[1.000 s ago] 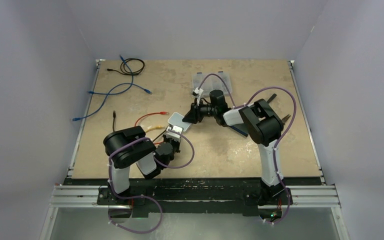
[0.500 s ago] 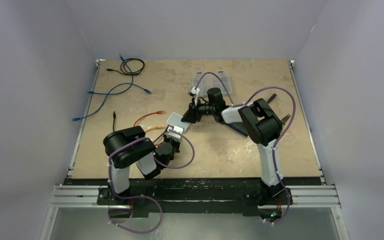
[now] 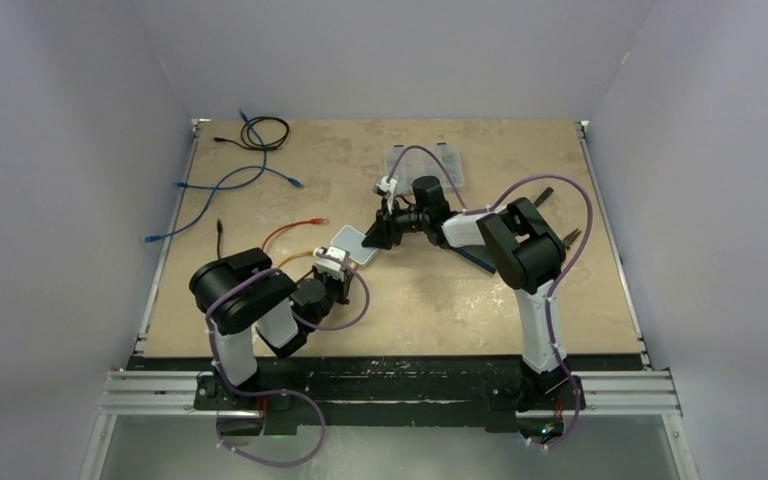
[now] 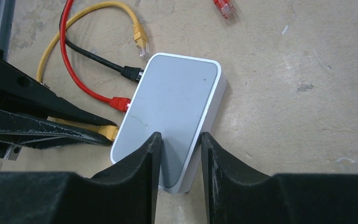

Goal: Insert the plug into the switch port
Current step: Insert the connector into the switch port.

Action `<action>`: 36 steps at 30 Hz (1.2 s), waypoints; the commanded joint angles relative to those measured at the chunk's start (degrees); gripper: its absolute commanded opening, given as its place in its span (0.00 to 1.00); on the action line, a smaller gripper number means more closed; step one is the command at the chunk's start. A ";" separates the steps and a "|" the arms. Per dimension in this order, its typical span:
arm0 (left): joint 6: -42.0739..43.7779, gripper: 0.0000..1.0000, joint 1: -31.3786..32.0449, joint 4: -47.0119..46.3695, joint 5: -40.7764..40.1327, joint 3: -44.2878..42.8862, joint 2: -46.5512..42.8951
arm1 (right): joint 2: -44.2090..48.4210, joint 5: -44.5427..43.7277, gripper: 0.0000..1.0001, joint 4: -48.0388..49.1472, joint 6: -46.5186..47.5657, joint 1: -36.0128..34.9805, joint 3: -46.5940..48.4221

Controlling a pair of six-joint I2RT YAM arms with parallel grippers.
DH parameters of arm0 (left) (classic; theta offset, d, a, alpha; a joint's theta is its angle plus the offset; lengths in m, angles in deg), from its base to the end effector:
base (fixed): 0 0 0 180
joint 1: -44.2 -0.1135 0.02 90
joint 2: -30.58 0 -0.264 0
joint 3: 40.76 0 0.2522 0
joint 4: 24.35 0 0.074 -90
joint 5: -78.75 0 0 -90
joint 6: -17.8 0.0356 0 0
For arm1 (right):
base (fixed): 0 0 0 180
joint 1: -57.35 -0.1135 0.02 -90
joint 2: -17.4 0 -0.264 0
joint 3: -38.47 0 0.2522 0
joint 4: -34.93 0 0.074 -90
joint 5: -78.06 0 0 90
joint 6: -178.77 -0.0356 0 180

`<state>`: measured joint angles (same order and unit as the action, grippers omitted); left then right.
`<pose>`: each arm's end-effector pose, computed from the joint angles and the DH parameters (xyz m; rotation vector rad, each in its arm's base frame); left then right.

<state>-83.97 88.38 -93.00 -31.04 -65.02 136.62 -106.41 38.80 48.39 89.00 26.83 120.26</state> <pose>0.1760 -0.1542 0.0932 0.2610 1.7840 -0.3897 0.3642 0.2467 0.1179 -1.0805 1.7903 1.2337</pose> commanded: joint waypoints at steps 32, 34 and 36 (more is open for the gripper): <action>5.07 0.00 1.91 11.25 15.82 -1.89 -10.70 | 5.61 6.96 0.54 2.15 -13.47 1.02 -13.23; 6.24 0.00 1.83 11.96 15.76 -3.25 -10.47 | 4.61 7.53 0.53 0.32 -12.56 0.27 -12.06; 7.43 0.00 1.86 13.52 15.63 -5.09 -10.58 | 3.52 7.77 0.53 -2.32 -10.82 -0.81 -10.47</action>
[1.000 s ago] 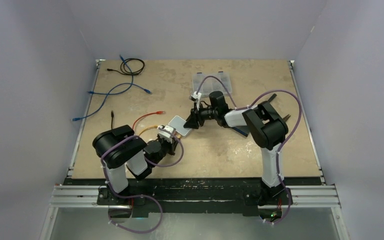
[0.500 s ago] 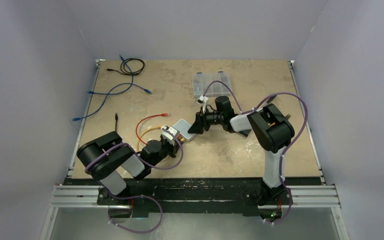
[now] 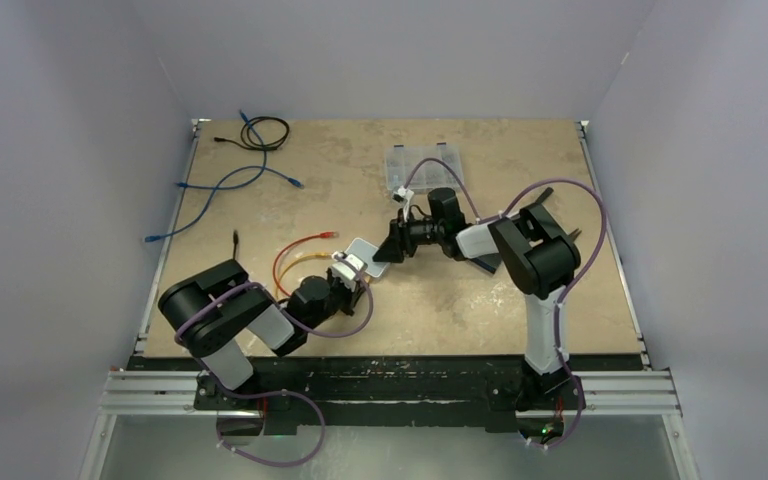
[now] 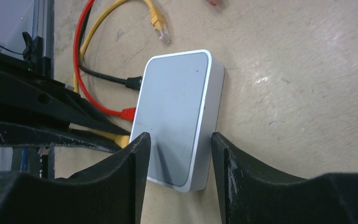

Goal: Insert the plug into the switch port
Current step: Insert the connector into the switch port.

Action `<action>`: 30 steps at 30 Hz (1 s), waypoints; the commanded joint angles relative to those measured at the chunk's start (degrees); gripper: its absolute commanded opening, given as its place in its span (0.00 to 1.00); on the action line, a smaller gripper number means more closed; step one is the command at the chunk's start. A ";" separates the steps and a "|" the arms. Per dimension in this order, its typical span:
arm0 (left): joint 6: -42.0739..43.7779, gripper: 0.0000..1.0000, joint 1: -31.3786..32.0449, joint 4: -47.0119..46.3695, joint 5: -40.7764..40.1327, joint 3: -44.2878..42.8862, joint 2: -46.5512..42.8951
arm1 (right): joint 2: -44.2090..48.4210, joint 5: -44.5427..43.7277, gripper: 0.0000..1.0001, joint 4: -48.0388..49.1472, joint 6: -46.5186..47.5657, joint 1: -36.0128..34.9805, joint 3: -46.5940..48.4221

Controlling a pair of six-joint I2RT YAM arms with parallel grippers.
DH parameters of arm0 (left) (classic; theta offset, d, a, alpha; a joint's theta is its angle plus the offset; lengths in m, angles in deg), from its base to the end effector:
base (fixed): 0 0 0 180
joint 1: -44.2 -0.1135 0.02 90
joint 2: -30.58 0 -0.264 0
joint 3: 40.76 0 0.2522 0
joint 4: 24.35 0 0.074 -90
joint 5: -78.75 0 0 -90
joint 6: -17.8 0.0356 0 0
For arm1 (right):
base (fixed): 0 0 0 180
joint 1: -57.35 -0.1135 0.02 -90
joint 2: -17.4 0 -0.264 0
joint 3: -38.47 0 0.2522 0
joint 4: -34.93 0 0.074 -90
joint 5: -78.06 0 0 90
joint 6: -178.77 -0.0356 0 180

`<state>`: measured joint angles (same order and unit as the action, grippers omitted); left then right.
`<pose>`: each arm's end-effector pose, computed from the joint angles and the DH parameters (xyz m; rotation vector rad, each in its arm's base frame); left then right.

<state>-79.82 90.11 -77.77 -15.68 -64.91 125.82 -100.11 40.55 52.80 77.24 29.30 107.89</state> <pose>0.1621 -0.1634 0.1046 0.5776 1.8289 -0.5649 0.3336 0.2098 0.1118 -0.8795 1.9678 1.3656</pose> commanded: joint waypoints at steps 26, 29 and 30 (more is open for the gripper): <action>-0.06 0.00 -0.03 -10.45 -27.57 -15.71 1.63 | -8.29 10.97 0.41 -22.87 12.10 -9.37 10.29; -1.35 0.00 -0.08 -12.48 -28.71 -15.91 1.58 | -8.63 11.36 0.40 -24.00 13.63 -9.72 10.83; -1.83 0.00 -0.05 -13.76 -29.48 -15.57 1.35 | -8.68 11.47 0.40 -24.40 13.97 -9.79 10.99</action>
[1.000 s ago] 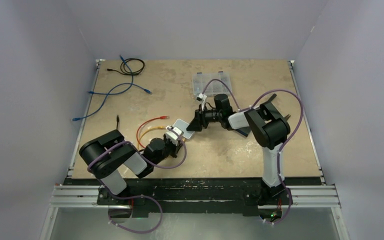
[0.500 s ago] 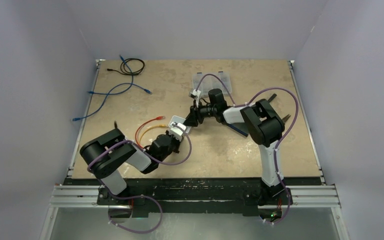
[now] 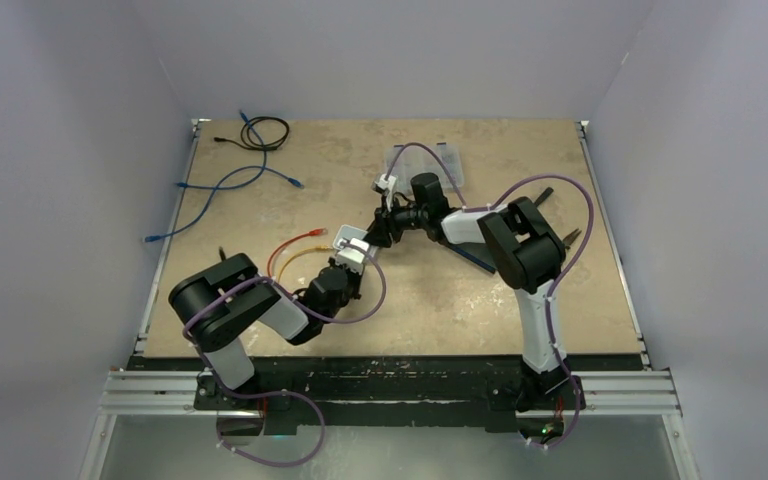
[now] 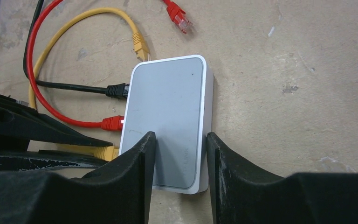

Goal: Insert the plug into the switch port
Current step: Insert the connector into the switch port.

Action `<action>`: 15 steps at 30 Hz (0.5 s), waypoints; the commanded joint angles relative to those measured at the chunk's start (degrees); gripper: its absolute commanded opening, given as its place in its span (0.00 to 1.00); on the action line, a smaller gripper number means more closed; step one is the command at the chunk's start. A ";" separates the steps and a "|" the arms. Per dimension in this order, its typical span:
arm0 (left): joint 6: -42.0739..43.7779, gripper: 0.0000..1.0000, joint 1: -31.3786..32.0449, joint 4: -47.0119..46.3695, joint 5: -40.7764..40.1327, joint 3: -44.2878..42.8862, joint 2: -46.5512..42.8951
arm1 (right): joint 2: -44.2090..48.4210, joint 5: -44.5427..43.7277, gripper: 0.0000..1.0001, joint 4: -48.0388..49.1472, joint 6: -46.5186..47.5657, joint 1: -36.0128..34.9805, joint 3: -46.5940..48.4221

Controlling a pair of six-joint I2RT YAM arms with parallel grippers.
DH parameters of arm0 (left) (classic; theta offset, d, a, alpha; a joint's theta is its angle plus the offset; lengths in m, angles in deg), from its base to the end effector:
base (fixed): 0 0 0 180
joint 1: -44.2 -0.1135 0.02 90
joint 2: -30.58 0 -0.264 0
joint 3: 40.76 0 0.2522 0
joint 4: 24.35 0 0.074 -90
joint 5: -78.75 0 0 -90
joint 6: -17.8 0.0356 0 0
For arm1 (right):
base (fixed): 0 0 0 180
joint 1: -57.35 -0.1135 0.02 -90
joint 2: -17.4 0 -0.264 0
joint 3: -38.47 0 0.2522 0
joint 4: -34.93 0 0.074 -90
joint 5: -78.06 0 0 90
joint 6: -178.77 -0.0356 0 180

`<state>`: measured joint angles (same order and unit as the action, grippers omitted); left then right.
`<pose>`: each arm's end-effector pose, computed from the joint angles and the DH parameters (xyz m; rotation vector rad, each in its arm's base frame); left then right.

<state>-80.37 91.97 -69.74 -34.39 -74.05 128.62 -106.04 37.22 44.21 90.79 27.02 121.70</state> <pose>0.1886 -0.1870 0.1114 0.3784 1.8521 -0.2834 0.3675 0.2462 0.1210 -1.0830 1.8237 1.1952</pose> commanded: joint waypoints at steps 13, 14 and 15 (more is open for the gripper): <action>-1.09 0.00 -2.36 -20.26 -8.57 -7.35 -3.46 | -3.02 15.24 0.40 -16.36 0.79 -7.64 -2.57; -1.05 0.00 -2.30 -19.11 -7.77 -7.78 -2.68 | -2.97 15.33 0.40 -16.37 0.79 -7.62 -2.57; -0.89 0.00 -2.25 -18.62 -7.16 -8.03 -1.71 | -2.99 15.36 0.39 -16.41 0.83 -7.64 -2.59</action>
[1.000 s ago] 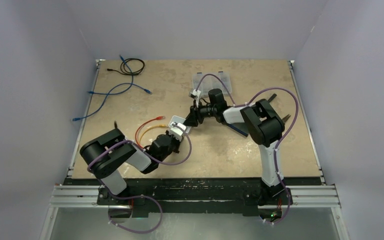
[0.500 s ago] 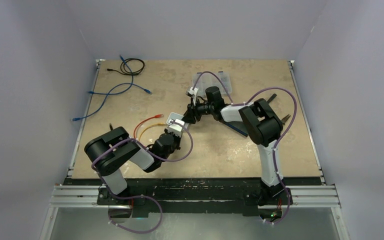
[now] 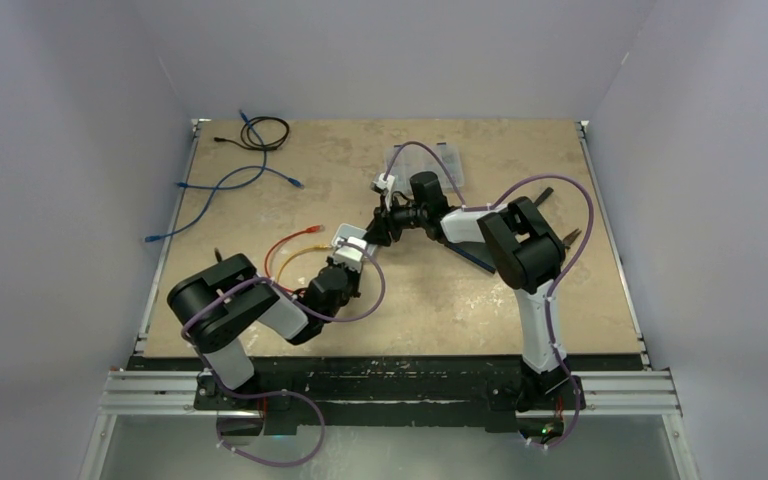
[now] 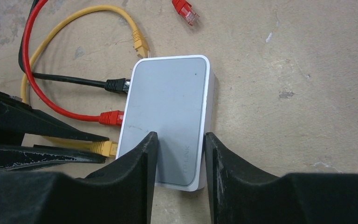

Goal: Insert the plug into the switch port
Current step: Insert the connector into the switch port.

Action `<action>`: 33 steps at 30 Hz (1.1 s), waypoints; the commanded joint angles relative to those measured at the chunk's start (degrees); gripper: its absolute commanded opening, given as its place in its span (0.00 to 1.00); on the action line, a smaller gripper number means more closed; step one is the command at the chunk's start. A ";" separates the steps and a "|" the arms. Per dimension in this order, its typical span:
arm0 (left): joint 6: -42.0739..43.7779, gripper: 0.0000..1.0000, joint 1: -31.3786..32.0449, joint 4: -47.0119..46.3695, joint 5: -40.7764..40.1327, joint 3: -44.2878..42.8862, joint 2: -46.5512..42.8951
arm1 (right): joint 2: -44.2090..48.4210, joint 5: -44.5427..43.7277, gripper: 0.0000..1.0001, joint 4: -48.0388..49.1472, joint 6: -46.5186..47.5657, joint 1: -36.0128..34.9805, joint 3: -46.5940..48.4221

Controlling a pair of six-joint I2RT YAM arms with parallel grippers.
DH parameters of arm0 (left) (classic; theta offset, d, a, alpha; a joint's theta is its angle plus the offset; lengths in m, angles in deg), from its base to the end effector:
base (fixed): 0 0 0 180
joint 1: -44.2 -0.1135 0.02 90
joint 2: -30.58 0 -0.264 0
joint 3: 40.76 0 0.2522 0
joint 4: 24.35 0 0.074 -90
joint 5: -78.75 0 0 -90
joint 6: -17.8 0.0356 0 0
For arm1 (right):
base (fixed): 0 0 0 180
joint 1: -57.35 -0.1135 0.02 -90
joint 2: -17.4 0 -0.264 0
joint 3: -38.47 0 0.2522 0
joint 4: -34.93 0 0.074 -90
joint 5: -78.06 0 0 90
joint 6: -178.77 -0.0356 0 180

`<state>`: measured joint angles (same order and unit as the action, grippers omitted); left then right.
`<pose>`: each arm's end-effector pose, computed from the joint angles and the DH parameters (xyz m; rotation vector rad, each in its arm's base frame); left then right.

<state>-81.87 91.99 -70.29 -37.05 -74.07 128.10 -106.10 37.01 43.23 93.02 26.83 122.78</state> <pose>0.1895 -0.1859 0.1149 0.3130 1.8392 -0.2700 0.3695 0.2490 0.1243 -1.1151 1.7944 1.1704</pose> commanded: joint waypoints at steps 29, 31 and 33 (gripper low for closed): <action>5.76 0.00 3.36 0.02 18.96 1.01 -11.78 | 13.24 0.09 0.55 2.35 -13.19 -0.76 -17.26; 6.30 0.00 3.32 3.04 20.81 1.26 -13.25 | 12.85 0.12 0.56 2.16 -13.22 -0.59 -17.09; 6.81 0.00 3.35 5.90 21.64 1.20 -14.13 | 12.11 0.81 0.56 1.98 -13.22 -0.59 -16.74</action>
<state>-77.74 95.84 -62.73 -21.82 -71.69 117.61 -94.06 32.63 46.95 82.90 27.68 106.51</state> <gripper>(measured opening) 0.063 0.562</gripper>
